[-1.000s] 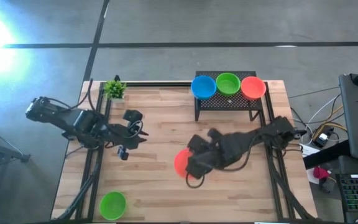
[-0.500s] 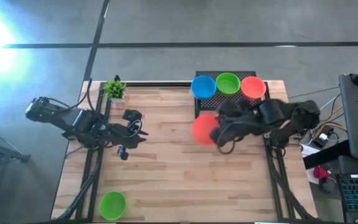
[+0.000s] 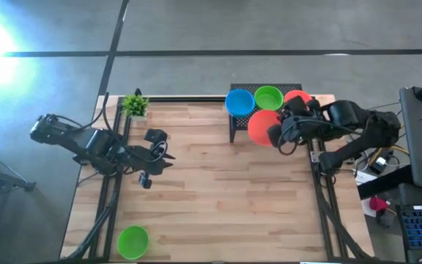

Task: Pick & Place Mini bowls
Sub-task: Stack the orange bowl on the orange bowl on the shelf

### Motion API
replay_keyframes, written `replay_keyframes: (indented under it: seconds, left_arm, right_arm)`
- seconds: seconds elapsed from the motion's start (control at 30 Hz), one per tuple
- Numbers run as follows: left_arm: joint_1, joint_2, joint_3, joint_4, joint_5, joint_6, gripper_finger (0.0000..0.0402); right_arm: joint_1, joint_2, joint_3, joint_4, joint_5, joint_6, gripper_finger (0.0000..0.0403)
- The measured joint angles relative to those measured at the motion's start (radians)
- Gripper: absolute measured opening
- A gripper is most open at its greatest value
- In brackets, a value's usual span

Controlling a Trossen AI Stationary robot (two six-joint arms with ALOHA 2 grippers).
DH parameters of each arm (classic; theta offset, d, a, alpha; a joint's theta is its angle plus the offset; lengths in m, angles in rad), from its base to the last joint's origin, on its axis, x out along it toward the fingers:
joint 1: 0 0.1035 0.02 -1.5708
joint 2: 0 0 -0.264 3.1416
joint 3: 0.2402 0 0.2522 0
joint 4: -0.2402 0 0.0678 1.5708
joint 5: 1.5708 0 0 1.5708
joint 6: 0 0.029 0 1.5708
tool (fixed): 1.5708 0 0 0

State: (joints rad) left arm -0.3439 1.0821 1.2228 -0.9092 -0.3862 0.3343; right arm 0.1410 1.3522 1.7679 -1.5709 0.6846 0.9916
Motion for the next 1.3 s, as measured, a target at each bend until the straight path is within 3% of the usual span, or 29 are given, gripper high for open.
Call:
replay_keyframes:
  seconds: [0.23,0.63,0.87,1.1,1.3]
  left_arm:
    - [0.0,0.0,0.0,0.0,0.0,0.001,0.0098]
    - [0.0,0.0,0.0,0.011,0.0,-0.004,0.0098]
    - [0.0,0.0,0.0,0.018,-0.006,-0.005,0.0098]
    - [0.0,0.0,0.0,0.08,-0.089,-0.016,0.0098]
    - [0.0,0.0,0.0,0.079,-0.098,-0.016,0.0098]
  right_arm:
    - [-0.147,-0.096,-0.107,0.0,0.0,0.004,0.0008]
    - [-0.34,-0.216,-0.165,0.0,0.0,-0.029,0.0008]
    - [-0.419,-0.227,-0.166,0.0,0.047,-0.002,0.0008]
    - [-0.531,-0.224,-0.166,0.0,0.044,-0.048,0.0008]
    - [-0.605,-0.217,-0.168,-0.001,0.041,-0.069,0.0008]
